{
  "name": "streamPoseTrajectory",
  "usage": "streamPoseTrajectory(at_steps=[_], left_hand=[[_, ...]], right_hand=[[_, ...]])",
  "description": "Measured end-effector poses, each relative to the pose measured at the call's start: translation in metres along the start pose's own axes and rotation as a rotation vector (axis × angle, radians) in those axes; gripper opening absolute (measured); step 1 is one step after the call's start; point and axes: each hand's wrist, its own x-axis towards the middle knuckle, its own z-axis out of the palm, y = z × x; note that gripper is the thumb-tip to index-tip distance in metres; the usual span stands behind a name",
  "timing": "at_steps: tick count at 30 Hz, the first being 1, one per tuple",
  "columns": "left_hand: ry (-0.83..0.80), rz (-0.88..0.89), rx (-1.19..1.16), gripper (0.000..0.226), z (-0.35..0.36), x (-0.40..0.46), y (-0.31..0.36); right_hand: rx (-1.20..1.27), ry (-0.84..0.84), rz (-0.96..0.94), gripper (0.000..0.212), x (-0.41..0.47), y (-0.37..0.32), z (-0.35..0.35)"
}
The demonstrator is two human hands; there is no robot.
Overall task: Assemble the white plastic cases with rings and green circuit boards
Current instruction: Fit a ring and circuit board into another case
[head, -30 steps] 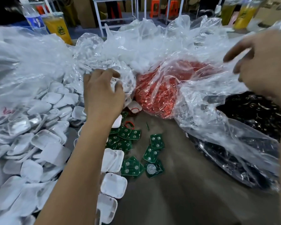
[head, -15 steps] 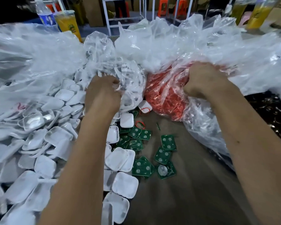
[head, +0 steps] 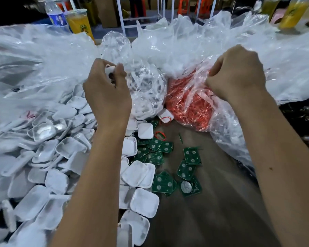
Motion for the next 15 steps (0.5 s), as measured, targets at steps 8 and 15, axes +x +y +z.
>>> streamPoseTrajectory(at_steps=[8, 15], left_hand=[[-1.055, -0.058, -0.037, 0.012, -0.008, -0.006, 0.007], [-0.776, -0.028, 0.235, 0.013, -0.001, -0.007, -0.009]], right_hand=[[0.154, 0.138, -0.320, 0.023, -0.026, -0.018, 0.002], [-0.162, -0.515, -0.583, 0.025, -0.051, -0.021, 0.046]])
